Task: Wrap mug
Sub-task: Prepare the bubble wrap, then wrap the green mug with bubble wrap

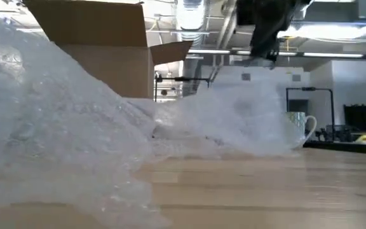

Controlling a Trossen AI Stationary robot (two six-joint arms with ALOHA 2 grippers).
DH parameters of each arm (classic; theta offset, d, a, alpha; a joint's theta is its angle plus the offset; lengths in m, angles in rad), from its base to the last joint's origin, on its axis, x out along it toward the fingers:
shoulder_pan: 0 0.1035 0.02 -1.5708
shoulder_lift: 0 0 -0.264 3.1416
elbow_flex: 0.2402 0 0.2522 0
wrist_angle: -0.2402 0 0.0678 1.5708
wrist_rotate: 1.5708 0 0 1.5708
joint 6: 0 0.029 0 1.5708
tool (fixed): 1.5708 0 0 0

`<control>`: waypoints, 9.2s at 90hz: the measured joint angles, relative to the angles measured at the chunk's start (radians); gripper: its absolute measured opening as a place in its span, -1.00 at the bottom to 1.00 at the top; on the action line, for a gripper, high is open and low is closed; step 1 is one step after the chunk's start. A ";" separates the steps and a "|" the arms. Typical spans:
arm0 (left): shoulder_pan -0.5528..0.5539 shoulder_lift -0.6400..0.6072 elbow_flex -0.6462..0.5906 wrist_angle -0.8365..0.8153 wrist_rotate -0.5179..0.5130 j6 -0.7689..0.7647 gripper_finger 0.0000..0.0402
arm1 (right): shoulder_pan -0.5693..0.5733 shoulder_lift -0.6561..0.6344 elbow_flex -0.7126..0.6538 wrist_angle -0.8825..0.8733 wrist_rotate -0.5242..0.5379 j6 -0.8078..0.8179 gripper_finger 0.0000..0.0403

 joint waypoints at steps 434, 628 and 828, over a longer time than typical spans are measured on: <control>0.499 0.160 -0.168 0.291 0.041 0.263 -1.00 | 0.748 -0.177 -0.016 -0.397 0.181 0.858 -0.40; 0.119 -0.033 -0.176 0.550 -0.101 -0.050 -1.00 | -0.580 0.131 0.061 -0.491 0.516 -0.409 -0.97; -0.153 -0.192 -0.077 0.058 -0.145 -0.109 -1.00 | 0.248 0.547 0.316 -0.439 0.209 0.140 -0.37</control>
